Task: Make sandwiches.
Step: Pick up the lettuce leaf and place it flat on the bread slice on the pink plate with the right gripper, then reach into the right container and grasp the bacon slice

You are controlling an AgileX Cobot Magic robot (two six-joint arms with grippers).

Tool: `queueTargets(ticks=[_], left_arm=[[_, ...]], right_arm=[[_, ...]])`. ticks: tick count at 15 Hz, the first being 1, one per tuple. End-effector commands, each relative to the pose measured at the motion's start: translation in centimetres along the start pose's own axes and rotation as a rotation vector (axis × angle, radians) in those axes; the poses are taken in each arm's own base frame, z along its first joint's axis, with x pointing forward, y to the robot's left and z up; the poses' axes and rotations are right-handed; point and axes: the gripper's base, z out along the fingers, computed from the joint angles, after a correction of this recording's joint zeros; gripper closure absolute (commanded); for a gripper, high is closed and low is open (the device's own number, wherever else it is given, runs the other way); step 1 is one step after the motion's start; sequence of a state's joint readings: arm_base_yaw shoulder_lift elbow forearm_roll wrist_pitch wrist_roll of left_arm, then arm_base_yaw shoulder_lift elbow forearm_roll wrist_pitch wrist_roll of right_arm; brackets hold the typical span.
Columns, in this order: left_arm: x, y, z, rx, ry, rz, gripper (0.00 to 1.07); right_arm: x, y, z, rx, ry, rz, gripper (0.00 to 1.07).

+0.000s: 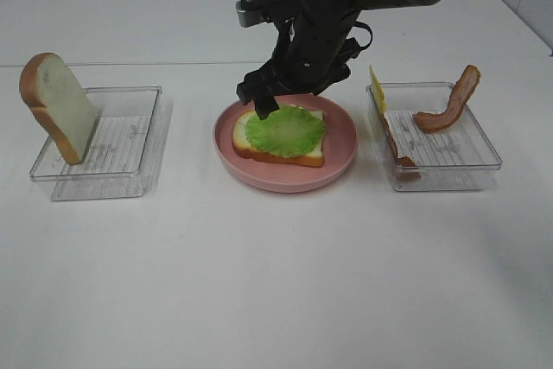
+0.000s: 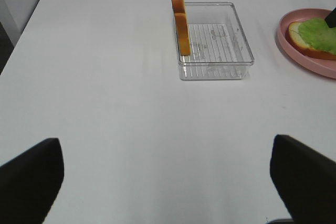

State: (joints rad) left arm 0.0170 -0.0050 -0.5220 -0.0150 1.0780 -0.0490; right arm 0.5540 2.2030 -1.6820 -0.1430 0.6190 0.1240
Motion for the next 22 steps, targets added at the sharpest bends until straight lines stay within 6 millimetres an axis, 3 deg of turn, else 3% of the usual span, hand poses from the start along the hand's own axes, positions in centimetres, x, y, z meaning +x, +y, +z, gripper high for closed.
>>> queueTargets(ticks=[1,6,7,10,11,13,14,15,16,19,20,22], left_arm=[[0.1,0.0,-0.2,-0.001,-0.021,0.0,0.06],[0.1,0.0,-0.2,-0.001,-0.021,0.0,0.06],[0.1,0.0,-0.2,-0.001,-0.021,0.0,0.06],[0.1,0.0,-0.2,-0.001,-0.021,0.0,0.06],[0.1,0.0,-0.2,-0.001,-0.021,0.0,0.06],[0.1,0.0,-0.2,-0.001,-0.021,0.0,0.06],[0.1,0.0,-0.2,-0.001,-0.021,0.0,0.06],[0.1,0.0,-0.2,-0.001,-0.021,0.0,0.06],[0.1,0.0,-0.2,-0.001,-0.021,0.0,0.06],[0.1,0.0,-0.2,-0.001,-0.021,0.0,0.06],[0.1,0.0,-0.2,-0.001,-0.021,0.0,0.06],[0.1,0.0,-0.2,-0.001,-0.021,0.0,0.06]], right_arm=[[-0.2,-0.2,-0.1,0.014,-0.009,-0.007,0.09],[-0.2,-0.7,-2.0,0.052,0.024,-0.031,0.09],[-0.3,-0.9,-3.1,0.064,0.024,-0.035,0.09],[-1.7,-2.7,-9.6,0.151,0.004,-0.035,0.09],[-1.9,-3.0,-10.6,0.158,0.0,-0.025,0.09],[-2.5,-6.3,-14.2,0.203,0.0,0.025,0.09],[-2.4,-7.9,-14.8,0.213,0.012,0.053,0.09],[-2.3,-8.7,-15.1,0.215,0.018,0.067,0.09],[-1.2,-12.5,-15.1,0.192,0.069,0.148,0.09],[0.0,-15.8,-15.2,0.162,0.093,0.228,0.09],[1.0,-18.6,-15.3,0.147,0.099,0.275,0.09],[1.7,-20.3,-15.0,0.1,0.093,0.306,0.09]])
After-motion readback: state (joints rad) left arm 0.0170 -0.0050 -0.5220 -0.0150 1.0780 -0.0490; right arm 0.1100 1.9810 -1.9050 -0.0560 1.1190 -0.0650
